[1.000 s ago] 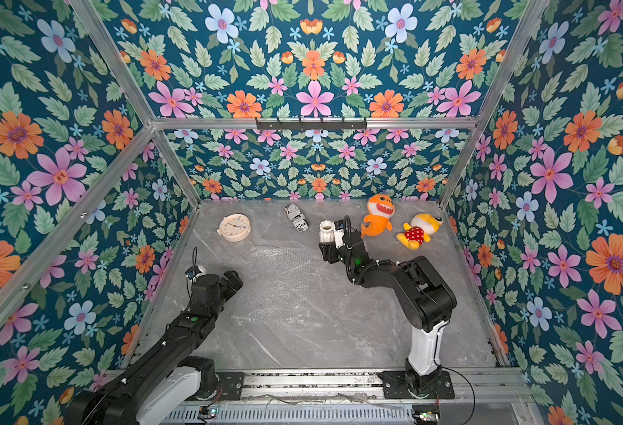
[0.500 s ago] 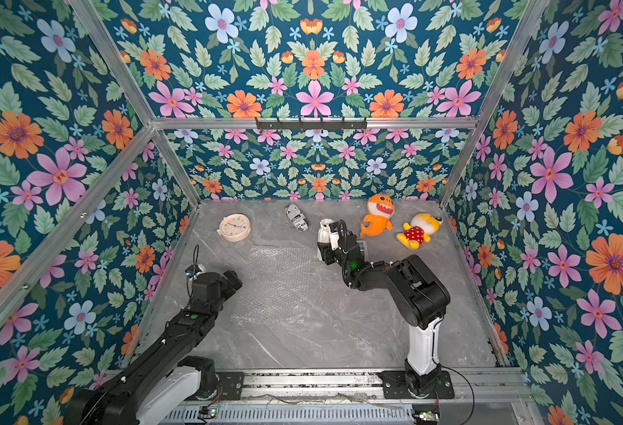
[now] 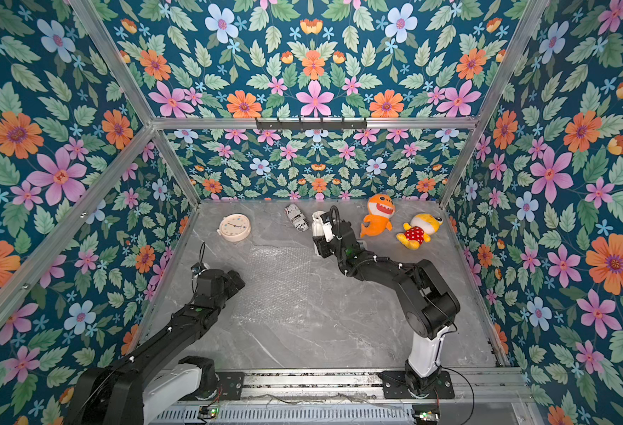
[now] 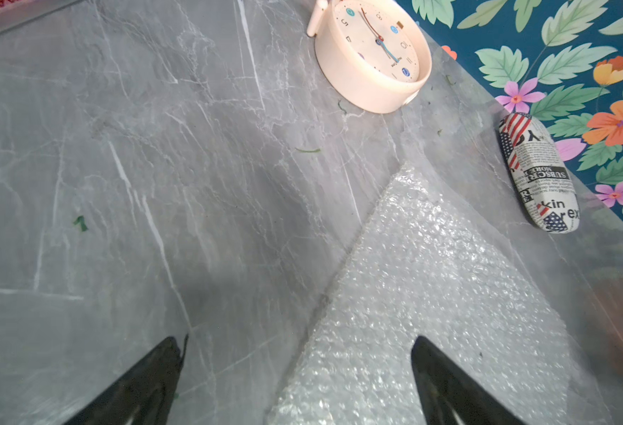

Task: Wrap vases in bubble wrap
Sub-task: Pick up the vase from the center of the board.

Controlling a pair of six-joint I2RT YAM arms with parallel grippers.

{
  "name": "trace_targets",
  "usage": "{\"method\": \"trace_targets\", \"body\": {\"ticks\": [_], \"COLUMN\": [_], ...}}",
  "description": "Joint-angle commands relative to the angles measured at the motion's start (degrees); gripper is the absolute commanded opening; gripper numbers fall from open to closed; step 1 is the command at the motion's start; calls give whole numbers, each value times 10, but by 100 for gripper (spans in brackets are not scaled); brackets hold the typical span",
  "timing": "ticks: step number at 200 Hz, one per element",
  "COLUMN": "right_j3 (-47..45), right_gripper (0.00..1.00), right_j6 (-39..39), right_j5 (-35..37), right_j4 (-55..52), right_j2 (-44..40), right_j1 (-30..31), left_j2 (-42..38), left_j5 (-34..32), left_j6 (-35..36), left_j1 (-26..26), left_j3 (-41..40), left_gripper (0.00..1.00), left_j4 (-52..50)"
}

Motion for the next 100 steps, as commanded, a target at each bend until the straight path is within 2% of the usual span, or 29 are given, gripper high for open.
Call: {"method": "trace_targets", "body": {"ticks": [1,28,65,100], "right_j3": [50,140,287,382], "right_gripper": [45,41,40,38], "right_j6": [-72,-138,-231,-271], "right_j5": [10,43,137,168], "right_j4": [-177,-343,-538,-619], "right_j2": [-11,5,97,188], "right_j1": [31,88,183,229], "left_j2": [34,81,84,90], "left_j5": [40,128,141,164], "left_j6": [-1,-15,-18,-14], "left_j1": [18,83,125,142], "left_j3": [21,32,26,18], "left_gripper": [97,92,92,92], "left_j4": [17,27,6,-9]}}
